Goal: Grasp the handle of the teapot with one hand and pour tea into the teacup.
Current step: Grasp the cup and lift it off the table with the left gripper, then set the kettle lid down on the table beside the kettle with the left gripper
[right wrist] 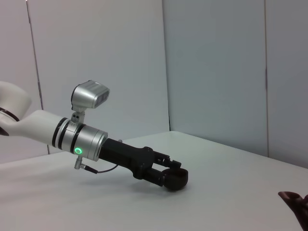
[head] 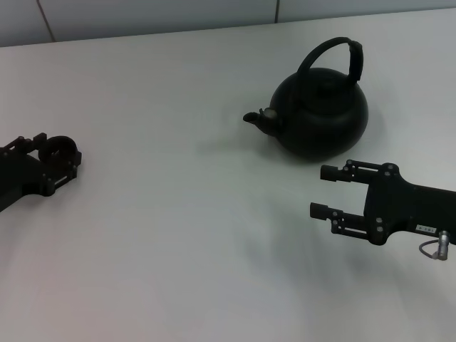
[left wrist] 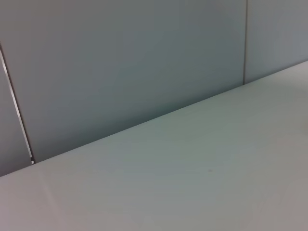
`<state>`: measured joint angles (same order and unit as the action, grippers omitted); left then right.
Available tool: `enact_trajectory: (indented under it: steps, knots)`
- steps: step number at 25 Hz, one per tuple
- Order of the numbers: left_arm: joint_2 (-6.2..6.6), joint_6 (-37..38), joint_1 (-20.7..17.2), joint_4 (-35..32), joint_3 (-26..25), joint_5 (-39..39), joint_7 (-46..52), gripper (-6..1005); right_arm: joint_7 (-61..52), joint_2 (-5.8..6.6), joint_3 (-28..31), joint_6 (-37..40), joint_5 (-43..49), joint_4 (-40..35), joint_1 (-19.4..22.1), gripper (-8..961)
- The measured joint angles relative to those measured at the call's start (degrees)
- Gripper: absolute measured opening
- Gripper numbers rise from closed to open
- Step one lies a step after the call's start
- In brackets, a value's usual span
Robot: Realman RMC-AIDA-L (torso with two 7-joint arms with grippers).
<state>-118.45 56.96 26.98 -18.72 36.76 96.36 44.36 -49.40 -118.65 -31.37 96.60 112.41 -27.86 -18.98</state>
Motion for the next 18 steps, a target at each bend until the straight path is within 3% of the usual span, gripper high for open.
enact_trajectory:
  steps: [8,10,14,15,18]
  knots:
    - [-0.03,2.8,0.1,0.0,0.4,0.1,0.1,689,0.0,0.01,0.0,-0.3,0.0,0.0,0.0,634]
    - [-0.10,7.1,0.4,-0.2,4.9,0.0,0.1,691,0.0,0.01,0.0,-0.4,0.0,0.0,0.1,634]
    - [-0.21,10.0,1.1,-0.2,8.3,-0.1,0.1,696,0.0,0.01,0.1,-0.4,0.0,0.0,0.3,634]
    - [-0.49,13.1,2.3,0.0,11.6,-0.1,0.1,697,0.0,0.01,0.4,-0.4,0.0,0.0,0.4,634]
    - [-0.71,14.7,4.0,0.9,14.1,-0.4,0.1,700,0.0,0.00,0.7,-0.4,0.1,0.0,0.4,634]
